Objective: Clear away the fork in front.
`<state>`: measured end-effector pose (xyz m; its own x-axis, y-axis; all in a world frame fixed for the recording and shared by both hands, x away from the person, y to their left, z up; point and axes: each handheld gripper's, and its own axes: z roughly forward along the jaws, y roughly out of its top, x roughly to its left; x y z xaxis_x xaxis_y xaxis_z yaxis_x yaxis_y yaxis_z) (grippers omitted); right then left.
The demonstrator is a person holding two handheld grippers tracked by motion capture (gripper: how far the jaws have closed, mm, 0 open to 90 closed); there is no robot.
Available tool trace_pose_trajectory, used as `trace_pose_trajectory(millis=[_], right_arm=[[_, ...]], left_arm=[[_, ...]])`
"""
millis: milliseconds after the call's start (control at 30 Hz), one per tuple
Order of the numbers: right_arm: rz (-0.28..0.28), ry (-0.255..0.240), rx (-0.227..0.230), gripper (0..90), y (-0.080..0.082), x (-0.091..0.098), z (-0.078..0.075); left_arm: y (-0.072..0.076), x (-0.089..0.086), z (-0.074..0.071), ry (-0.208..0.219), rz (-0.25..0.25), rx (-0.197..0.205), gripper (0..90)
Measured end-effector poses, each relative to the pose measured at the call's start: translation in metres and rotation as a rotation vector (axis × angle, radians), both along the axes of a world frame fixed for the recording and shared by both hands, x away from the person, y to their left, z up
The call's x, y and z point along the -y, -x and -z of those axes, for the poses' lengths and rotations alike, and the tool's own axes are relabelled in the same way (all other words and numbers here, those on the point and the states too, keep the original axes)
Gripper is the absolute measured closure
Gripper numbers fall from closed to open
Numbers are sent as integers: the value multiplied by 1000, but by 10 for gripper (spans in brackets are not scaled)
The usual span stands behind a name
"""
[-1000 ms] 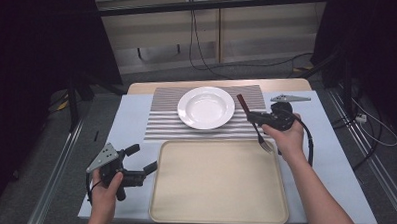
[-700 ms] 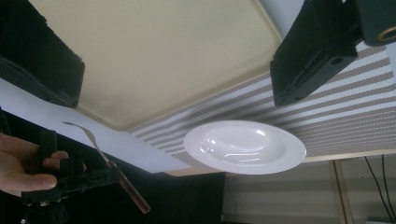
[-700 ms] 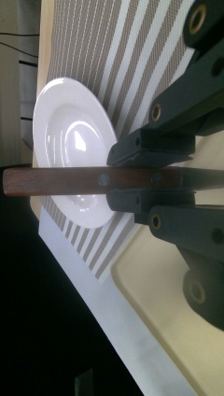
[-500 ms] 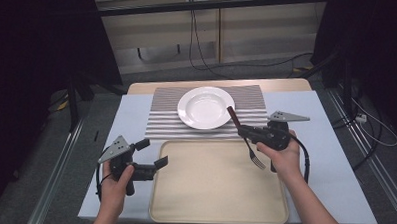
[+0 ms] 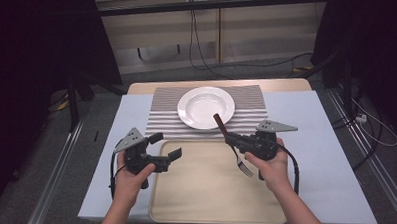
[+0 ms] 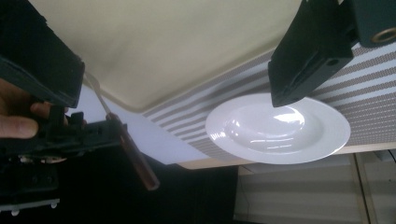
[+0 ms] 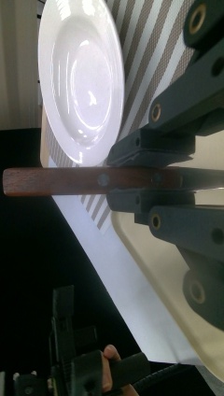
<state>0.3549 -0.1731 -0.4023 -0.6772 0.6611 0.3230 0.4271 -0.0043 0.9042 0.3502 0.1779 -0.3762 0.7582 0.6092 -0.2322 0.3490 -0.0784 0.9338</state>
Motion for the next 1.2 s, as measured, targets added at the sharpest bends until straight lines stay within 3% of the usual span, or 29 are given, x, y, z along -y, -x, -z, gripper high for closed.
trace_pose_trajectory(millis=[233, 433, 533, 800, 1100, 1200], right_arm=[[1, -13, 18, 782, 5, -8, 2], [1, -9, 20, 782, 7, -14, 7], [-13, -3, 32, 782, 9, -20, 6], [-48, 22, 46, 781, 12, -36, 8], [-63, 29, 79, 781, 17, -44, 6], [-81, 42, 97, 781, 20, -49, 5]], left_arm=[[-5, 15, 0, 1, 31, -9, 62], [-12, 24, 0, 7, 19, -26, 62], [-13, 27, 0, 14, 12, -15, 70], [-17, 40, -2, 26, 2, -22, 212], [-19, 54, -4, 31, 15, -61, 346], [-21, 60, 0, 56, 22, -71, 422]])
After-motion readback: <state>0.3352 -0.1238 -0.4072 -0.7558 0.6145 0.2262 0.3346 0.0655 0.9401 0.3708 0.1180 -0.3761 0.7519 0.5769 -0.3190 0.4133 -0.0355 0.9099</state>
